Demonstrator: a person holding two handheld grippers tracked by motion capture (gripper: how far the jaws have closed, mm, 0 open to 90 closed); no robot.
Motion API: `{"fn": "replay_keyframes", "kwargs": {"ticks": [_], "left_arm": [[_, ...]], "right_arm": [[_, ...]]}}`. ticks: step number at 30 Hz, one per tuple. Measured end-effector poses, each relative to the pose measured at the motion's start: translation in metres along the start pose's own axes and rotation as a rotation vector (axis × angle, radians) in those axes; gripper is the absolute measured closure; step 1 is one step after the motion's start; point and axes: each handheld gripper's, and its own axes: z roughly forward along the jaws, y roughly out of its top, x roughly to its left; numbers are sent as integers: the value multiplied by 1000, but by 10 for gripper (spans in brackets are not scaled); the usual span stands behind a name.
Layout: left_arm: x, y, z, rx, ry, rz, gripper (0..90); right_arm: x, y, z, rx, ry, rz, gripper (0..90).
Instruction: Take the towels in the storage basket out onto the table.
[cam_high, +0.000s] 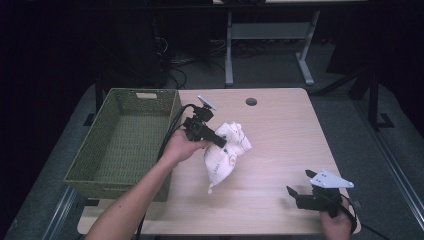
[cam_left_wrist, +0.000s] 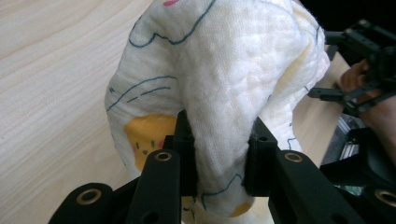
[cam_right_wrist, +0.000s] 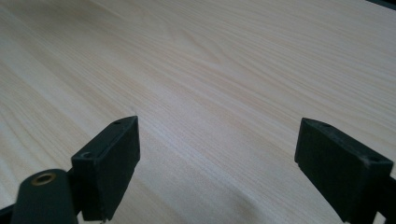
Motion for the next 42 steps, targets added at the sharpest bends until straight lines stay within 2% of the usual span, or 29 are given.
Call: {"fn": "replay_keyframes", "kwargs": {"ticks": [3,6,11,12,20,25,28,36,39,42], "left_arm": [[4,1,11,1,-8,-23,708],[6,2,21,12,8,-32,707],[4,5,36,4,9,-53,705],[6,5,39,12,10,-45,704],[10,6,65,25,30,-73,696],[12,7,74,37,49,-72,691],[12,7,79,50,46,-76,690],[10,6,86,52,86,-64,649],[11,5,90,54,76,-72,639],[9,4,91,51,84,-65,599]], "right_arm": [[0,0,0,-1,2,5,137],[0,0,0,-5,1,-4,137],[-1,1,-1,-6,0,-1,137],[-1,1,-1,-6,1,-1,137],[-1,1,-1,-8,0,1,137],[-1,1,-1,-10,0,-1,137],[-1,1,-1,-11,0,0,137],[-1,1,-1,-9,0,5,137],[-1,1,-2,-10,-1,9,137],[-2,0,-2,-11,-3,11,137]]}}
